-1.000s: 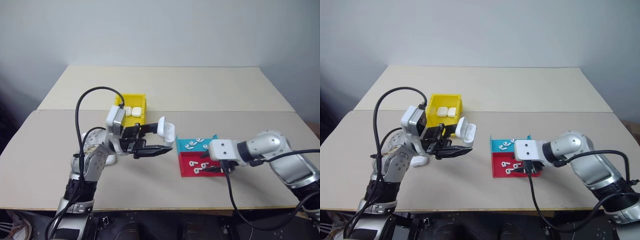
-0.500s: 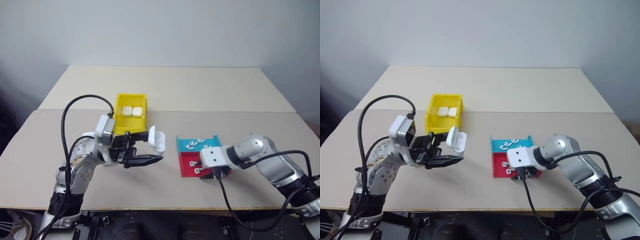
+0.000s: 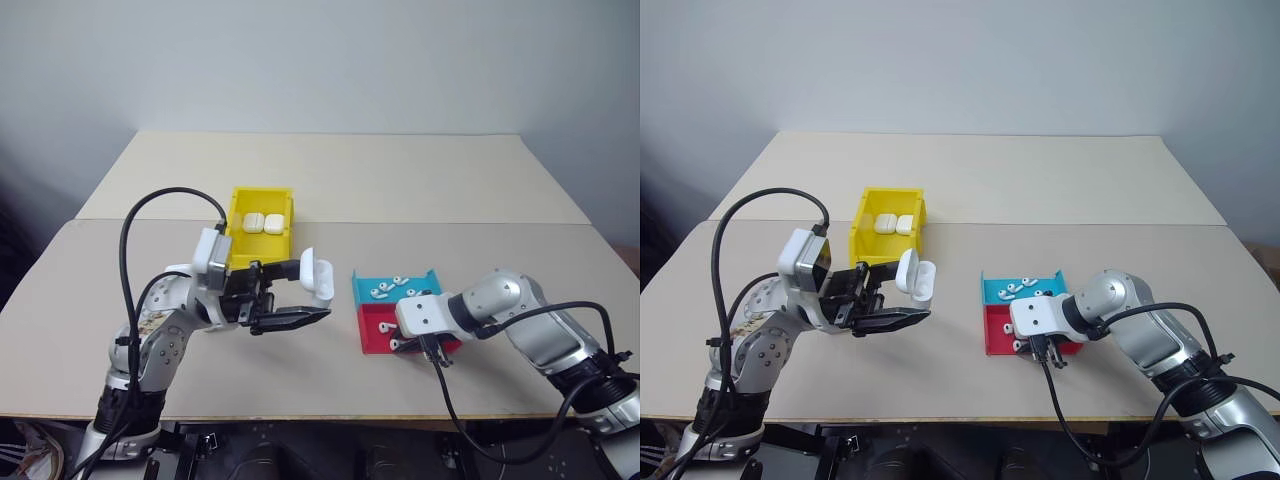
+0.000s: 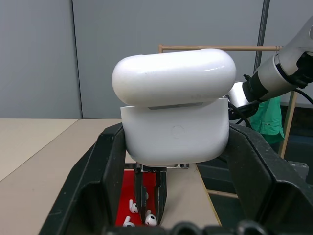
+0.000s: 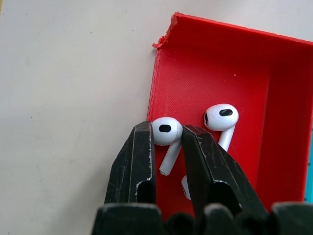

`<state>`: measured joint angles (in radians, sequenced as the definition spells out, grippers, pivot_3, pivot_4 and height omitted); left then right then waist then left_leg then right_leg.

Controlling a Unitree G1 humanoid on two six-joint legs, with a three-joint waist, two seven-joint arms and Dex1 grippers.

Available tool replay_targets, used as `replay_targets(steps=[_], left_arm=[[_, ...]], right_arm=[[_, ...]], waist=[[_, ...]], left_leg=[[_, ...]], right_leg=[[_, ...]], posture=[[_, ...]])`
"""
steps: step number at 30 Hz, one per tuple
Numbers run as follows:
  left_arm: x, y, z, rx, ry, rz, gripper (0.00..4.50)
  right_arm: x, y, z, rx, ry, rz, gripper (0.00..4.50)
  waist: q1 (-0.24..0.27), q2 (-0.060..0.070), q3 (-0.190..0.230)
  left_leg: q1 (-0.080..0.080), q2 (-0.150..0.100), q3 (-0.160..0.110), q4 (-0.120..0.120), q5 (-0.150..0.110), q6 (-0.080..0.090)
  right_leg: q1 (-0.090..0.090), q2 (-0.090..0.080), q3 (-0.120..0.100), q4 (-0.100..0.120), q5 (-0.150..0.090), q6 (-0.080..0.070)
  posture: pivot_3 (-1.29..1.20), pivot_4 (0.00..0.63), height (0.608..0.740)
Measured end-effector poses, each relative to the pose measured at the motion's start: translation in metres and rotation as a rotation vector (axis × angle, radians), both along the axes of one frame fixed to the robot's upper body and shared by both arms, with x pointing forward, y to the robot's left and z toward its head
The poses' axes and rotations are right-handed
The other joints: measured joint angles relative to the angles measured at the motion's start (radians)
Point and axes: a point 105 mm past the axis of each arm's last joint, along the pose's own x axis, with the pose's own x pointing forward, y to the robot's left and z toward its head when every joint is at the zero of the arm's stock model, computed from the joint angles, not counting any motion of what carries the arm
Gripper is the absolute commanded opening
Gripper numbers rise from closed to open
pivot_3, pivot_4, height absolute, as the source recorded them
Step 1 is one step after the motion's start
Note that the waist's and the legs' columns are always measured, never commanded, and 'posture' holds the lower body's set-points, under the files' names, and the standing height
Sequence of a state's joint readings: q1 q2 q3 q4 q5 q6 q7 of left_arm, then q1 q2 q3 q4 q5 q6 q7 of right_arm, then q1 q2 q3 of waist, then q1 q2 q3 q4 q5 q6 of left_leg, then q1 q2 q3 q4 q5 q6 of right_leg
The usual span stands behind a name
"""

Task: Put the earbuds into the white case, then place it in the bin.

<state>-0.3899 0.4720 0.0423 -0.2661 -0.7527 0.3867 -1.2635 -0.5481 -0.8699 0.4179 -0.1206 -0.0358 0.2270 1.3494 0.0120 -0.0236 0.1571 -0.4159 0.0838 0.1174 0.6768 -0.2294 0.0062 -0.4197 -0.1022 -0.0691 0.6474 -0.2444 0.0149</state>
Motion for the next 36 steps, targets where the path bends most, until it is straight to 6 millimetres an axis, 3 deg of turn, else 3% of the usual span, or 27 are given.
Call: replay_targets(steps=[3, 5, 9, 13, 18, 21, 24, 27, 36], left_arm=[[0.0, 0.0, 0.0, 0.002, 0.004, 0.002, 2.77], [0.0, 0.0, 0.0, 0.001, 0.005, 0.001, 2.77], [-0.001, -0.003, 0.006, -0.028, -0.002, -0.021, 2.77], [0.0, -0.013, 0.018, -0.07, -0.041, -0.067, 2.77], [0.009, -0.022, 0.021, -0.107, -0.027, -0.103, 2.77], [0.012, -0.027, 0.022, -0.118, -0.038, -0.119, 2.77], [0.015, -0.027, 0.021, -0.116, -0.036, -0.119, 2.77], [0.017, -0.029, 0.02, -0.113, -0.038, -0.118, 2.77], [0.017, -0.03, 0.021, -0.115, -0.043, -0.118, 2.77]], right_arm=[[-0.002, 0.0, 0.002, 0.032, 0.017, -0.028, 0.6], [-0.002, 0.001, 0.013, 0.096, 0.018, -0.07, 0.6], [-0.003, 0.002, 0.067, 0.396, 0.019, -0.194, 0.6], [-0.01, 0.006, 0.128, 0.887, 0.017, -0.235, 0.6], [-0.012, 0.009, 0.166, 1.321, 0.081, -0.305, 0.6], [-0.027, 0.023, 0.187, 1.451, 0.128, -0.238, 0.6], [-0.037, 0.037, 0.19, 1.437, 0.127, -0.206, 0.6], [-0.041, 0.052, 0.179, 1.39, 0.167, -0.199, 0.6], [-0.039, 0.061, 0.167, 1.317, 0.135, -0.205, 0.6]], waist=[[0.0, 0.0, 0.0], [0.0, 0.0, 0.0], [0.002, 0.0, 0.0], [0.002, 0.0, 0.0], [-0.001, 0.0, 0.0], [-0.001, 0.0, 0.0], [-0.001, 0.0, 0.0], [-0.001, 0.0, 0.0], [-0.001, 0.0, 0.0]], left_leg=[[0.0, 0.0, 0.0, 0.0, 0.0, 0.0], [0.0, 0.0, 0.0, 0.0, 0.0, 0.0], [0.0, 0.0, -0.001, 0.0, 0.0, 0.0], [0.001, 0.0, -0.002, 0.0, 0.0, 0.0], [0.0, 0.0, -0.001, -0.001, 0.0, 0.0], [0.0, 0.0, -0.001, -0.002, 0.0, 0.0], [0.0, 0.0, -0.001, -0.001, 0.0, 0.0], [0.0, 0.0, -0.001, -0.001, 0.0, 0.001], [0.0, 0.0, -0.001, -0.001, 0.0, 0.001]], right_leg=[[0.0, 0.0, 0.0, 0.0, 0.0, 0.0], [0.0, 0.0, 0.0, 0.0, 0.0, 0.0], [0.001, 0.0, 0.0, 0.0, 0.0, 0.0], [0.003, 0.0, -0.001, 0.0, 0.0, 0.0], [0.001, 0.0, 0.0, 0.0, 0.0, 0.0], [0.0, 0.0, 0.0, 0.0, 0.0, 0.0], [0.001, 0.0, 0.0, 0.0, 0.0, 0.0], [0.001, 0.0, 0.0, 0.0, 0.0, 0.0], [0.0, 0.0, 0.0, 0.0, 0.0, 0.0]], posture=[[0.0, 0.15, 0.74], [0.0, 0.15, 0.74], [0.0, 0.15, 0.74], [0.0, 0.15, 0.74], [0.0, 0.15, 0.74], [0.0, 0.15, 0.74], [0.0, 0.15, 0.74], [0.0, 0.15, 0.74], [0.0, 0.15, 0.74]])
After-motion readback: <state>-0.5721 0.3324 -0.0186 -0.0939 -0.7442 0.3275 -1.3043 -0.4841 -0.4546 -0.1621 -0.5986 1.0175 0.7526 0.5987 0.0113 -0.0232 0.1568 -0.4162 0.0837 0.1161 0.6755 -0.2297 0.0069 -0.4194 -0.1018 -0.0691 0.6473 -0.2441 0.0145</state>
